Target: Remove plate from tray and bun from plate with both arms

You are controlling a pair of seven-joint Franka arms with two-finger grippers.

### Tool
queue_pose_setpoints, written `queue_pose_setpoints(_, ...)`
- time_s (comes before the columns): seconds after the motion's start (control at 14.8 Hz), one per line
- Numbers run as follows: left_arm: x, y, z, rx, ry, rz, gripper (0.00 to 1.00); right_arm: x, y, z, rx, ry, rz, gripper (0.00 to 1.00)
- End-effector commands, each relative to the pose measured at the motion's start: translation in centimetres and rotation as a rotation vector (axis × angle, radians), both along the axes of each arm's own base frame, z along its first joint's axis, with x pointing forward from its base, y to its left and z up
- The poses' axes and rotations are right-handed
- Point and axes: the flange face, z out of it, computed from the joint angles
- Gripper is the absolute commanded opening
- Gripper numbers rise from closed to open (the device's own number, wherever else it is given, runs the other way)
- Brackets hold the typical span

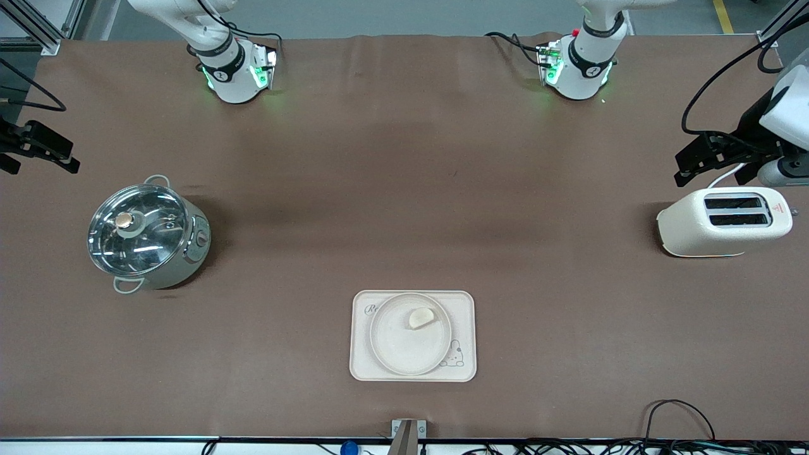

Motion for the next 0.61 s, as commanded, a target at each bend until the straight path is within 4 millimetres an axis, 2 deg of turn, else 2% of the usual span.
queue_pose_setpoints(0.0, 0.0, 0.3, 0.3, 0.021, -0.003, -0.018, 1.0, -0.4, -0.1, -0.1, -0.014, -0.003, 0.007, 1.0)
queue_pose_setpoints(0.34, 0.2, 0.4, 0.6, 0.019, -0.009, -0.012, 1.0, -0.1, 0.5, -0.2, 0.053, -0.007, 0.001, 1.0)
queue_pose_setpoints(0.54, 0.9, 0.7, 0.6, 0.011, -0.019, -0.009, 1.0, 1.3, 1.5, -1.7, 0.141, -0.001, 0.001, 1.0)
